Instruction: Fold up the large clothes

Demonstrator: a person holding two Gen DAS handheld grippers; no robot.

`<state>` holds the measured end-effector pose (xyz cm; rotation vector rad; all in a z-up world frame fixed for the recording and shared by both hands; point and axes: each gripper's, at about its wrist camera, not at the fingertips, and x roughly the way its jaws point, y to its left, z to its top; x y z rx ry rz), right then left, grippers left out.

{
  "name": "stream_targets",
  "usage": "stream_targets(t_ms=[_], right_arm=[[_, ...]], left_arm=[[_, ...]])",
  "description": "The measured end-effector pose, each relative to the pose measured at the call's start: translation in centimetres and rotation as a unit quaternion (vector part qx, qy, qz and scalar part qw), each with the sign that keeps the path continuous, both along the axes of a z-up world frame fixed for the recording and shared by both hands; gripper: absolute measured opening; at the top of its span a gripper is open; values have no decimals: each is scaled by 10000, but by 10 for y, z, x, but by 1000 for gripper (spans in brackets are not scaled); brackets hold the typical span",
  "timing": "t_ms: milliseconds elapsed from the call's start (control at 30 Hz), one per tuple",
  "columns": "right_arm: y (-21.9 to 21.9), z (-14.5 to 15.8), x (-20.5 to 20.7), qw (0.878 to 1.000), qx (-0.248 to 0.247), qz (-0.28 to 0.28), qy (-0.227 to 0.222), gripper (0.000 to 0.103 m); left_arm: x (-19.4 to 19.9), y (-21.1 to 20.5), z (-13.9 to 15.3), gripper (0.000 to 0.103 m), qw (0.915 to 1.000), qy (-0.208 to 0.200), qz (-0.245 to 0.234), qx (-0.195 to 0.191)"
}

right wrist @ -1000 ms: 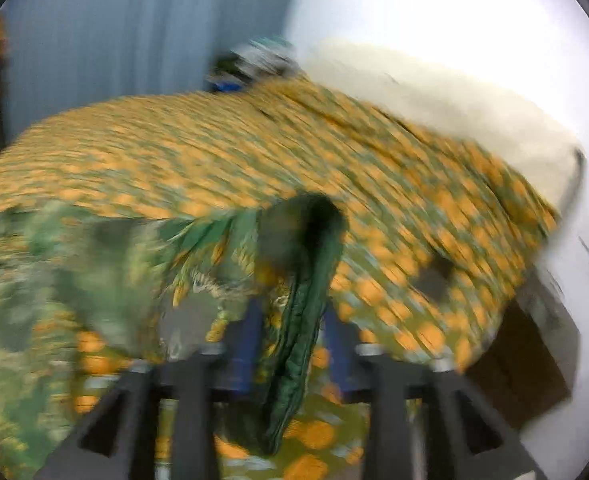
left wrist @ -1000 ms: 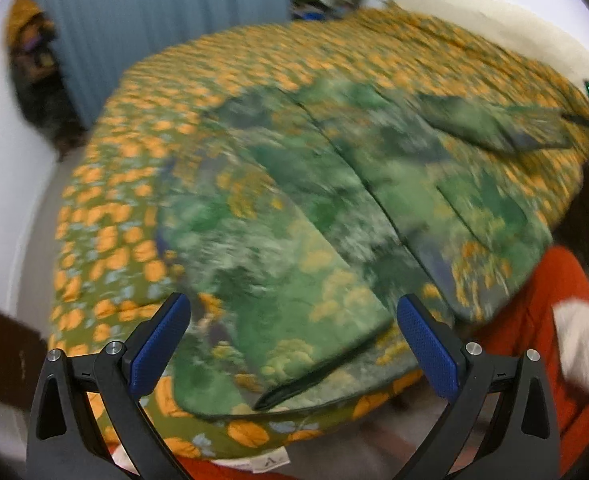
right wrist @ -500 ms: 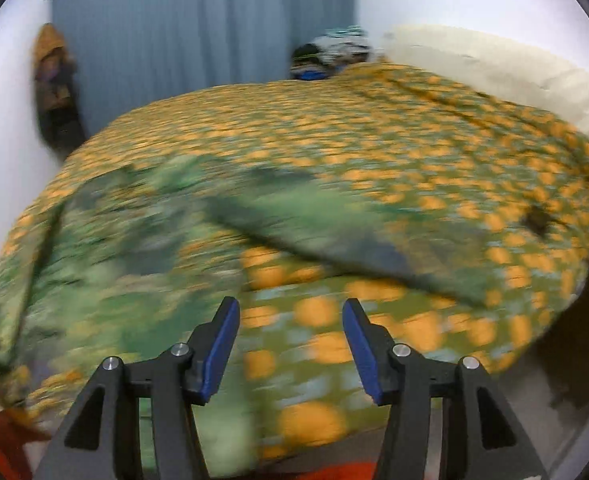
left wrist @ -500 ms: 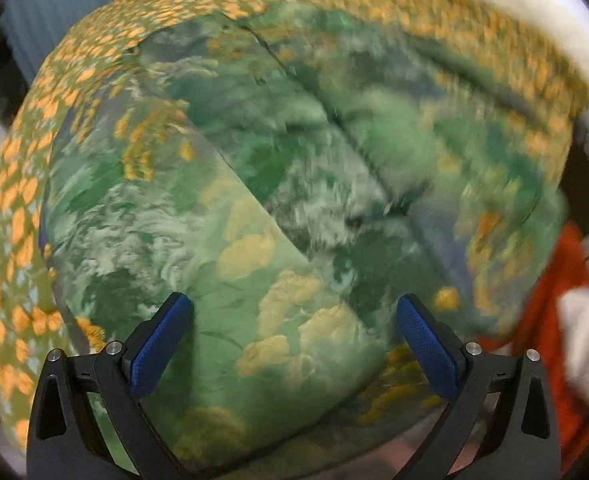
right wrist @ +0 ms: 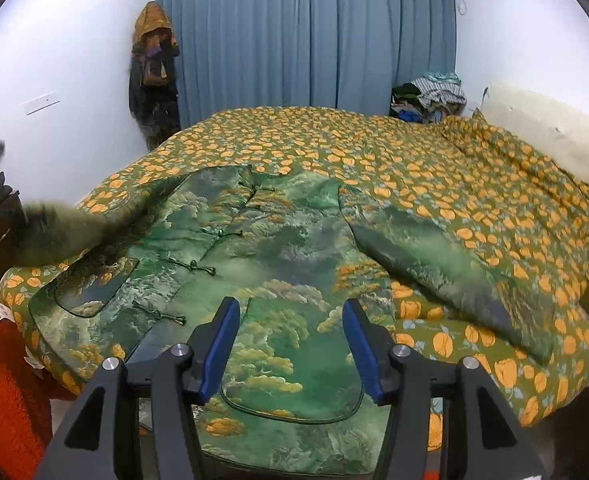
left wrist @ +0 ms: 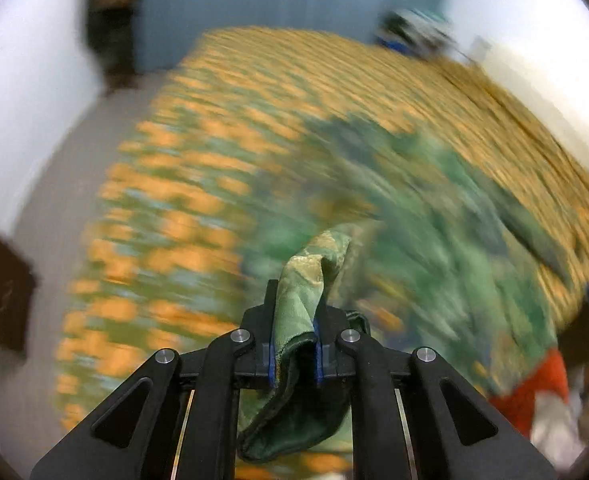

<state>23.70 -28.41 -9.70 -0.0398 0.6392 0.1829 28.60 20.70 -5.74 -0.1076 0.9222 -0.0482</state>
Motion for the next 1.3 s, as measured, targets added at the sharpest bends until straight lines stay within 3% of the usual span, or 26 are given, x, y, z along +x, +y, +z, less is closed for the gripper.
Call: stream_targets(t_ms=[67,100,133,200,267,333,400,467,567,633,700,767,900,967,1000,1033,1067,1100,1200,1300], right_arm=[[0,0,0,10000,-10,8,20,55],[0,-1,0,10000,-16,0,30,55],[1,-2,1,10000,-9,-2,48,55],[1,-3,-1,10000,-2,6,98,55],[-1,-4,-3,9999,0,-6,131,55],[-4,-7,-3,9998,-35,-44,192,55],[-12,-12,-1,9995,-29,-115,299,56],[-22,-20,4,9987,13,-193,466,67],[-52,-47,16,9946,82,-392,960,71],[-76,-70,25,9881,47,-616,1408,71],[-101,-88,31,9814,129,-824,1727,71],[-120,-106,37,9734,310,-953,2061,71],[-131,-131,42,9588,1099,-559,2557,71],[-124,-137,44,9540,1398,-282,2638,71],[-121,-138,44,9542,1381,-264,2640,71],[-118,-139,44,9549,1333,-251,2640,66],[-117,-139,45,9538,1413,-163,2647,54],[-116,-140,45,9513,1503,-95,2690,29],[-109,-133,41,9558,1345,-54,2615,18],[-106,-121,35,9613,1098,-4,2528,16]], left_arm=[[9,52,8,14,9975,-118,674,204],[12,75,9,20,9940,-164,1031,329],[13,99,7,30,9890,-194,1391,456],[13,138,2,39,9745,-209,2112,730],[5,161,-4,39,9634,-177,2543,830],[-9,167,-12,46,9621,-174,2638,661],[-22,154,-23,53,9685,-57,2442,485],[-29,126,-39,60,9804,151,1955,211],[-35,69,-73,75,9919,636,933,-585],[-34,27,-104,77,9890,1036,366,-992],[-28,-3,-129,77,9836,1385,68,-1156],[-24,-29,-147,77,9791,1663,-171,-1159],[-22,-54,-167,79,9735,1964,-467,-1072],[-25,-55,-166,67,9731,1952,-524,-1106],[-25,-56,-167,42,9714,1969,-577,-1195],[-30,-56,-165,29,9706,1972,-609,-1236],[-32,-56,-162,24,9725,1924,-610,-1166],[-34,-57,-158,19,9740,1875,-620,-1109],[-43,-58,-150,16,9766,1737,-639,-1098],[-51,-60,-151,16,9772,1707,-676,-1070]])
